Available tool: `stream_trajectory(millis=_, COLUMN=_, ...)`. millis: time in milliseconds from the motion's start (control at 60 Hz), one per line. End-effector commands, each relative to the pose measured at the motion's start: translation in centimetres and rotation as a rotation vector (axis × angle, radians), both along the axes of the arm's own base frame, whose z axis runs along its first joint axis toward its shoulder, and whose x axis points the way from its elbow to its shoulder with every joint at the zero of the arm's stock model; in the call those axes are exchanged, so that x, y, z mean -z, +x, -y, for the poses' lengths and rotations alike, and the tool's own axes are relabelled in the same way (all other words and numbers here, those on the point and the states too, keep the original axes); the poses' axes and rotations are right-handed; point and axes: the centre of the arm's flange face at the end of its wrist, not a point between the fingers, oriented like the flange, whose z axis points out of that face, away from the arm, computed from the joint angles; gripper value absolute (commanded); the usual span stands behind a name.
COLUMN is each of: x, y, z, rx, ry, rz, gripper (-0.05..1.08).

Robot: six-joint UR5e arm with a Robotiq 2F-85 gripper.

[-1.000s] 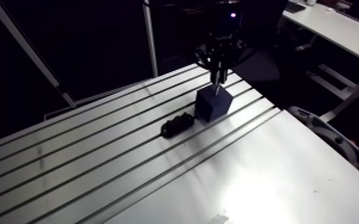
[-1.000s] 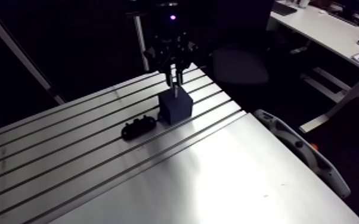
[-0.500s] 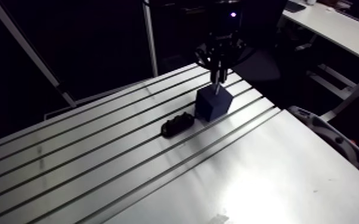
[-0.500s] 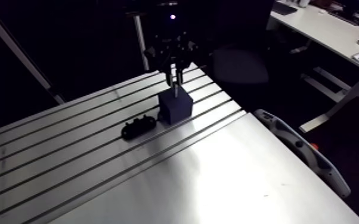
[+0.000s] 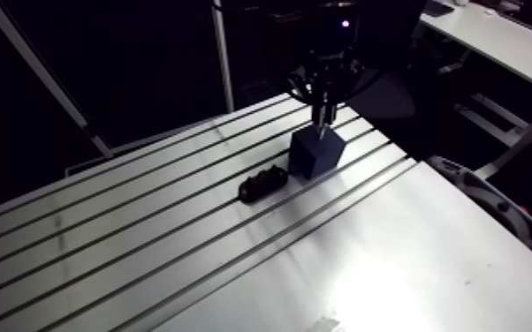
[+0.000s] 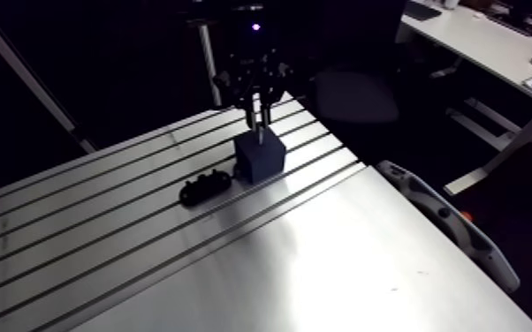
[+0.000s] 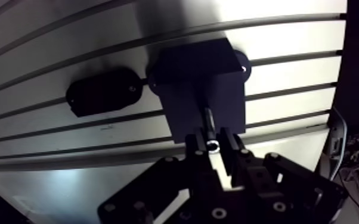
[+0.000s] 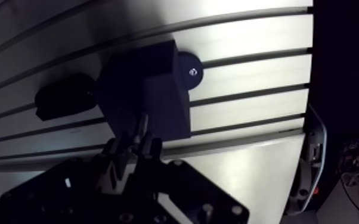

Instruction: Pick up the M10 bolt and insert it into the hole until fully seated.

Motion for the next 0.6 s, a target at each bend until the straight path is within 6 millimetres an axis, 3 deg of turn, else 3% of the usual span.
stream_trajectory(millis=17, x=0.0, y=0.0, z=0.0, rx=-0.005, ry=-0.002, rz=-0.001, gripper=0.95)
stream_trajectory(millis=33, x=0.0, y=0.1, z=0.0, rx=-0.006, ry=-0.003, rz=0.0, gripper=0.83)
stream_trajectory(millis=50, x=0.0, y=0.1, z=0.0, rx=-0.006, ry=-0.003, rz=0.0, gripper=0.83)
stream_trajectory(millis=83, x=-0.1, y=0.1, z=0.2, rx=-0.013, ry=-0.004, rz=-0.002, gripper=0.47)
stream_trajectory(millis=100, x=-0.1, y=0.1, z=0.2, rx=-0.013, ry=-0.004, rz=-0.002, gripper=0.47)
stream_trajectory(millis=117, x=-0.1, y=0.2, z=0.2, rx=-0.015, ry=-0.006, rz=-0.001, gripper=0.3)
stream_trajectory(millis=133, x=-0.1, y=0.2, z=0.2, rx=-0.015, ry=-0.006, rz=-0.001, gripper=0.3)
stream_trajectory(millis=167, x=0.0, y=0.3, z=0.3, rx=-0.017, ry=-0.008, rz=0.001, gripper=0.07)
stream_trajectory(millis=250, x=0.0, y=0.5, z=0.4, rx=-0.018, ry=-0.01, rz=0.001, gripper=0.01)
stream_trajectory(millis=450, x=-0.3, y=0.2, z=0.3, rx=-0.022, ry=0.006, rz=-0.026, gripper=0.01)
stream_trajectory(millis=600, x=-1.9, y=0.0, z=0.5, rx=-0.03, ry=0.016, rz=-0.048, gripper=0.01)
